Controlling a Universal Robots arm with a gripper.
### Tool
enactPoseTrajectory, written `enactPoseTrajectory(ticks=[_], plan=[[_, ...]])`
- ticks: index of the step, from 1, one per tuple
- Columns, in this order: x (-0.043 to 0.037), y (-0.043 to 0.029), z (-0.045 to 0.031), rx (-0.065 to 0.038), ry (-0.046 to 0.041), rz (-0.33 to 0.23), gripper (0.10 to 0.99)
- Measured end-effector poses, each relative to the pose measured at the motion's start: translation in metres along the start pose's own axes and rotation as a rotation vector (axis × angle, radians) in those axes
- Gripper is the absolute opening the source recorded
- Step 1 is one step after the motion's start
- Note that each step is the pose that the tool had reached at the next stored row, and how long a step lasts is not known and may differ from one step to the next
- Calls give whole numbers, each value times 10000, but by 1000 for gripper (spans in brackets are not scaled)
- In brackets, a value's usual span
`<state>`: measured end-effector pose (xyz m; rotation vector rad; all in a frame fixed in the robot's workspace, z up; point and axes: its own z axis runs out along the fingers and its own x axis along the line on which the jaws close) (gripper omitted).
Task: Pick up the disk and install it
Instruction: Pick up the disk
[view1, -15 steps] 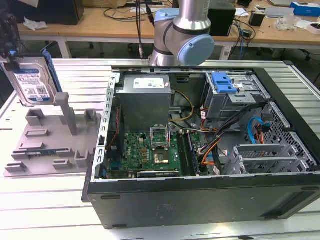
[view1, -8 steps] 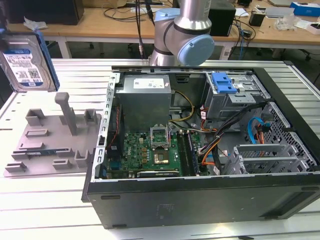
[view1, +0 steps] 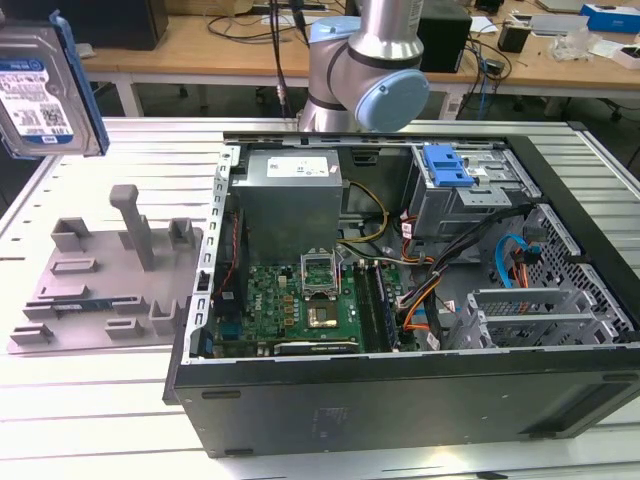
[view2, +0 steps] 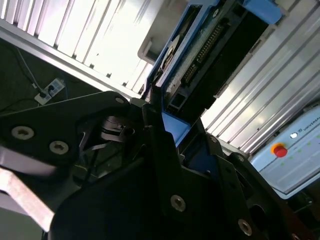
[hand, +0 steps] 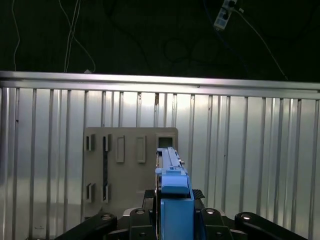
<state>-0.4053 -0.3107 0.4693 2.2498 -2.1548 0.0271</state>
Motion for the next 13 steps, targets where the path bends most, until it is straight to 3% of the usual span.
enactPoseTrajectory(ticks=[1, 5, 7, 8, 9, 10, 11, 13], plan=[[1, 0, -38, 5, -2, 1, 369], [4, 0, -43, 13, -3, 5, 369], [30, -24, -162, 13, -3, 4, 369], [98, -79, -187, 13, -2, 5, 369], [228, -184, -186, 13, -3, 6, 369], [329, -298, -184, 13, -3, 5, 369], [444, -461, -181, 13, -2, 6, 369], [520, -568, -180, 13, -3, 5, 369]])
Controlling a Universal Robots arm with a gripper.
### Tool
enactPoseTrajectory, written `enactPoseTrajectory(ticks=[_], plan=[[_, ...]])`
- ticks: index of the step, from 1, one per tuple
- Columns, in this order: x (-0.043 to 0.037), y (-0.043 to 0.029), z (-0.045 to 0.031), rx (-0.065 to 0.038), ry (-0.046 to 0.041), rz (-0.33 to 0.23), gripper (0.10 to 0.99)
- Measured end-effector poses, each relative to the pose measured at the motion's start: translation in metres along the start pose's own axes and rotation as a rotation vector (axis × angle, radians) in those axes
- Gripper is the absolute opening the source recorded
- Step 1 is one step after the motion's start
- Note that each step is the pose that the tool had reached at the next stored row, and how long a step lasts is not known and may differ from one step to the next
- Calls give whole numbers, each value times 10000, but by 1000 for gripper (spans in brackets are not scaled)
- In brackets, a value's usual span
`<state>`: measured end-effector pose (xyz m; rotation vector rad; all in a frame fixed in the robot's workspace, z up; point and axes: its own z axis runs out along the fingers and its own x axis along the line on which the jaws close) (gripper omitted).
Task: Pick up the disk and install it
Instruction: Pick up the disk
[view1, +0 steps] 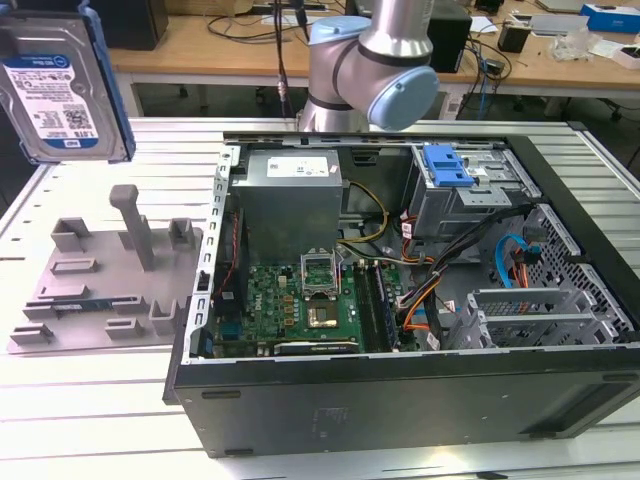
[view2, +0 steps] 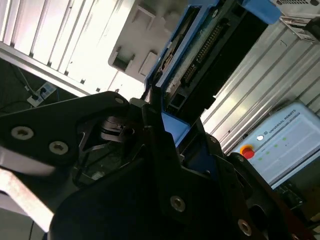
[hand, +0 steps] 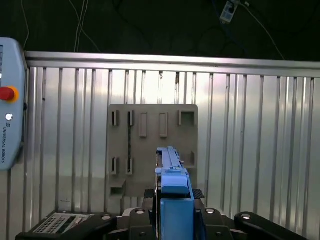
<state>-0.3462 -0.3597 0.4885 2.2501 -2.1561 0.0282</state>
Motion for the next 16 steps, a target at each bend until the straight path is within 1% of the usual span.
enactPoseTrajectory(ticks=[2, 3, 5, 6, 7, 9, 10, 16], plan=[[41, -64, 1, 0, 0, 1, 369], [85, -139, 2, 1, -1, -1, 369], [130, -231, 3, 1, 0, 1, 369], [159, -293, 4, 1, 0, -2, 369], [221, -436, 4, 0, 0, -1, 369], [257, -520, 5, 0, 0, 1, 369], [290, -597, 6, 0, 0, -1, 369], [392, -821, 8, 1, 0, 1, 369]])
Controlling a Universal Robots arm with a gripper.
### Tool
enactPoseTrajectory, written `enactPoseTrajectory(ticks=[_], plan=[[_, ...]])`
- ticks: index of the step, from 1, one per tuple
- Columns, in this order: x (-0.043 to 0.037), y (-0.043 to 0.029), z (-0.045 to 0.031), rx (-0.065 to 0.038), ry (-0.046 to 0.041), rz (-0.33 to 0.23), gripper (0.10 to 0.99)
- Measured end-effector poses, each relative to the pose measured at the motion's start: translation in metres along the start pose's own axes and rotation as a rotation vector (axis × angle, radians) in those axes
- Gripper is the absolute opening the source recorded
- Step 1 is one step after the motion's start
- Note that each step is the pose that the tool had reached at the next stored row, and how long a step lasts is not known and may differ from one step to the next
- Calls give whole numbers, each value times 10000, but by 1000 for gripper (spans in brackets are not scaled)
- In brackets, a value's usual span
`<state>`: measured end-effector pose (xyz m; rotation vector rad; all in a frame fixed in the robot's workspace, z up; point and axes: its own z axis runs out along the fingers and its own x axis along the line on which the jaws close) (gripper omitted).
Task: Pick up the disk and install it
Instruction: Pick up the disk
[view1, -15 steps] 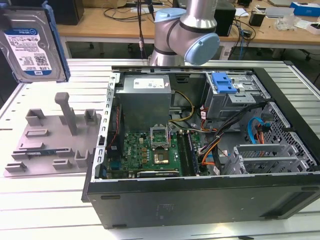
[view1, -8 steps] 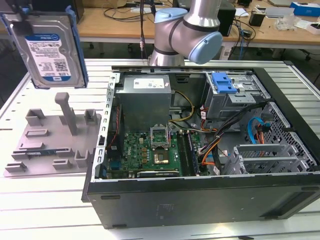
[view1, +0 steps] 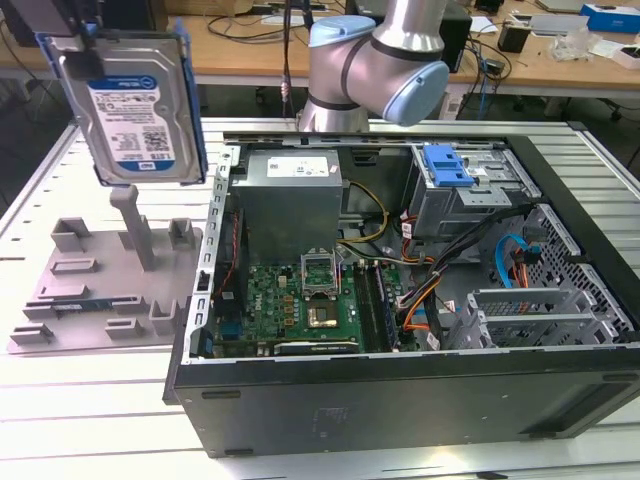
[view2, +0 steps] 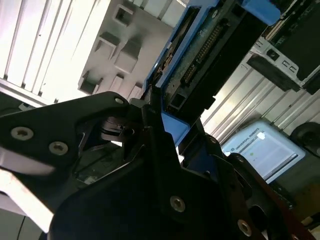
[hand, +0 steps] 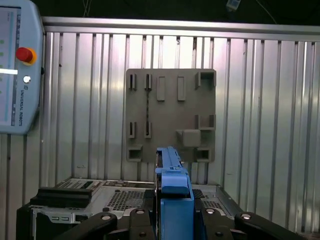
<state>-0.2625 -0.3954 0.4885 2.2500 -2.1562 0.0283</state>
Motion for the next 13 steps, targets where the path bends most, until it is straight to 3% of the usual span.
enactPoseTrajectory(ticks=[6, 9, 13], plan=[[101, -217, 2, 0, -1, -3, 369], [173, -360, 3, -1, 0, -2, 369], [232, -483, 5, 0, -1, -2, 369]])
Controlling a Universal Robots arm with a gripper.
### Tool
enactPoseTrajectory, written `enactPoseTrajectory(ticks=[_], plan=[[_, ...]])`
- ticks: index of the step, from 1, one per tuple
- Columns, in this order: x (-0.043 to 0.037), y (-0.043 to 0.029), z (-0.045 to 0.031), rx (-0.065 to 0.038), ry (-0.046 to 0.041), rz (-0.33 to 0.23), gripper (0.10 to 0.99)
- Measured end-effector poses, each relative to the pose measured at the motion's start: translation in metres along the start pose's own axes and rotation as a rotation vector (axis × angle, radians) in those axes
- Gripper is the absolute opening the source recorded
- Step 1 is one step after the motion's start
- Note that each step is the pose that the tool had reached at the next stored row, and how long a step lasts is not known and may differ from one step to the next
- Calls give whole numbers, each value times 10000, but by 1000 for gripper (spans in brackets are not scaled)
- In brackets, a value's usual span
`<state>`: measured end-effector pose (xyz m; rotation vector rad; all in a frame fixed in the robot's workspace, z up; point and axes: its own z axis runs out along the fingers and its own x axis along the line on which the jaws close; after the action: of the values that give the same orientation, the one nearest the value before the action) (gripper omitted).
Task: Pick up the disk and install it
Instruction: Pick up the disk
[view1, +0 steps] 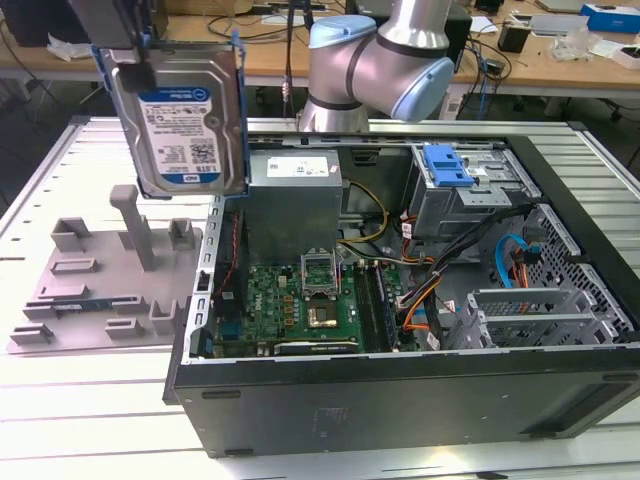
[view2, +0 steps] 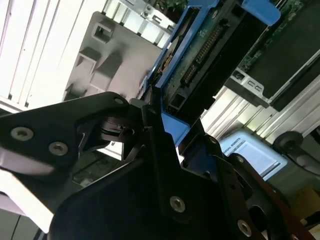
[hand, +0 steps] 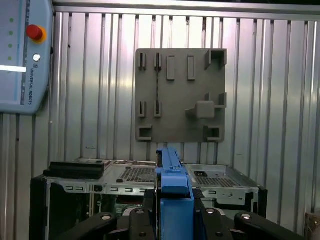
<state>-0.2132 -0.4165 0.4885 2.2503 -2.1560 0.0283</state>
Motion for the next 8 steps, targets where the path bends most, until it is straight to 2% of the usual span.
enactPoseTrajectory(ticks=[3, 8], plan=[[40, -99, 0, -1, 1, 3, 369], [137, -332, 2, -1, 0, 2, 369]])
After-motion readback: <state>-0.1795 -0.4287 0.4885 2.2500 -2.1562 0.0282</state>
